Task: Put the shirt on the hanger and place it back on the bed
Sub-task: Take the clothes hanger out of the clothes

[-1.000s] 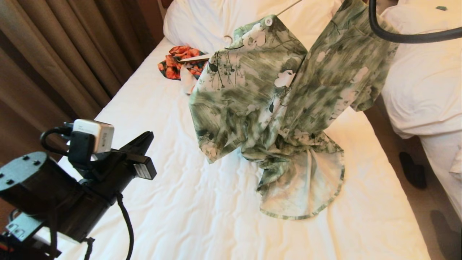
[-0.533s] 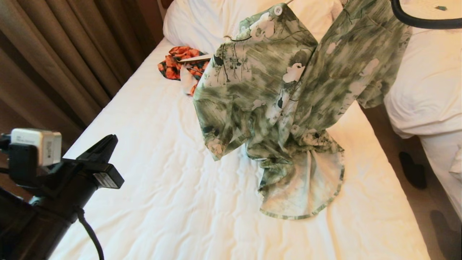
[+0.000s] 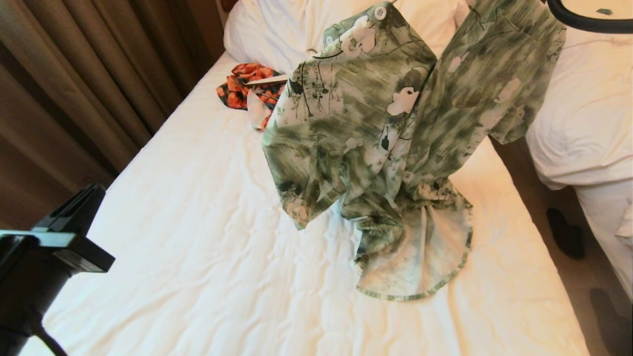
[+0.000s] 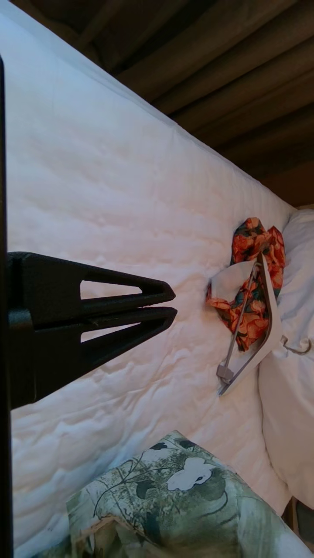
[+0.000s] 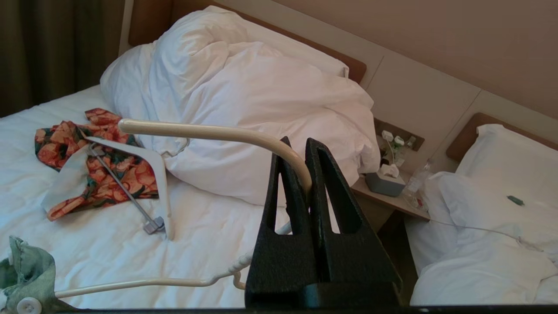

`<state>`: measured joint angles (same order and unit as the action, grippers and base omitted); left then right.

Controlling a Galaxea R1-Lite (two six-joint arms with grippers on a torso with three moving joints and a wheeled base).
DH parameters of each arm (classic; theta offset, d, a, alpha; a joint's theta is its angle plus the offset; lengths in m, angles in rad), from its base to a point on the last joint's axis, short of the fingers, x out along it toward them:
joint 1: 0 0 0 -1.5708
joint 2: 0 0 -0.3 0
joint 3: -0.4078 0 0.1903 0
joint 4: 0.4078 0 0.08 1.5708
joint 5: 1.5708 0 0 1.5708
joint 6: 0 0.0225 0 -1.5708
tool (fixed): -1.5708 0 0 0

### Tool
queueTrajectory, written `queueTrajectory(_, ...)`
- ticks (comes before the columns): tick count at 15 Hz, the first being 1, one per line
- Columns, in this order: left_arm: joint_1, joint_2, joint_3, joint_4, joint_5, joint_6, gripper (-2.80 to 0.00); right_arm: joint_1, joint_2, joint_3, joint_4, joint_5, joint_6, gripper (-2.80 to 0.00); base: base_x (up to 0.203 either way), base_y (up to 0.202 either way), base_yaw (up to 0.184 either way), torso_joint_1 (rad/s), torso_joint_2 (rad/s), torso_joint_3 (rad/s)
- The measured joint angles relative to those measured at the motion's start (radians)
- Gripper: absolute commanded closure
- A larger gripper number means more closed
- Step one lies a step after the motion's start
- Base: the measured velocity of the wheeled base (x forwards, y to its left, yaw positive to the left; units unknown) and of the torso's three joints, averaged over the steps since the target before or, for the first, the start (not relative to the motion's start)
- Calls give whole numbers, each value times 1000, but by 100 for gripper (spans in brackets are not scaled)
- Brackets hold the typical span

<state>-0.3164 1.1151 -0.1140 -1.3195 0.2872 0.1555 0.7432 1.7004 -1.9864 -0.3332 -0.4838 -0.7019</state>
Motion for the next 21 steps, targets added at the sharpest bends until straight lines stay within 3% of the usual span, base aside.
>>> queueTrajectory(6, 16, -281, -67, 416, -13, -21, 0, -5, -12, 0, 3, -12, -1, 0, 0, 0, 0, 0, 0, 0)
queueTrajectory(9, 28, -361, -80, 539, -8, -29, 0, -11, -18, 0, 2, -12, 0, 0, 0, 0, 0, 0, 0, 0)
queueTrajectory(13, 30, -505, -103, 767, -80, -52, 0, -17, -22, 0, 2, -12, -1, 0, 0, 0, 0, 0, 0, 0)
queueTrajectory(21, 29, -755, -65, 1027, -118, -125, 0, -16, -26, 0, 9, -12, -15, 0, 0, 0, 0, 0, 0, 0)
